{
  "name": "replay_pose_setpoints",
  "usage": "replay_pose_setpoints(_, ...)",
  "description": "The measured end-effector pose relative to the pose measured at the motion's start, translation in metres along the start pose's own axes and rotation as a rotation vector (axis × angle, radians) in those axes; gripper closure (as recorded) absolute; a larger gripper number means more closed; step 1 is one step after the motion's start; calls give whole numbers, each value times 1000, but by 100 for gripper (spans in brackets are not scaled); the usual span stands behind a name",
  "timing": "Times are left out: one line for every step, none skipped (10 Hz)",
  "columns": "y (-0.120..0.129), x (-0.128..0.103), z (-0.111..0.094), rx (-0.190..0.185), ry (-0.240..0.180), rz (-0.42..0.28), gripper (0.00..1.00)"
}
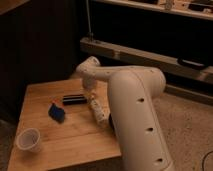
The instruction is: Stand the bottle upright
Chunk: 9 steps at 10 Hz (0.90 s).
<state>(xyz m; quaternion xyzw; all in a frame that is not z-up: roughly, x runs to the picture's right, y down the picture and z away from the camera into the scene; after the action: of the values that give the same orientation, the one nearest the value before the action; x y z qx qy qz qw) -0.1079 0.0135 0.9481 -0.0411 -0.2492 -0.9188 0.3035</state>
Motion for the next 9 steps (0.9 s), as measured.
replay_pose_setpoints(-3,7,0,5,6,-9,40)
replay_pose_setpoints(-4,9,1,6,7,-12,40)
replay_pose_setpoints(-4,9,1,6,1,-9,40)
replay_pose_setpoints(-6,8,1,7,-12,7,40)
replay_pose_setpoints(-9,5,-1,6,-38,34,40)
replay_pose_setpoints(-13,2,-3,6,-66,60,40)
replay_pose_setpoints(-15,-5,-5,6,-92,87,40)
replay_pose_setpoints(-15,-14,-9,1,-114,118,40)
replay_pose_setpoints(-17,-26,-13,-3,-132,155,40)
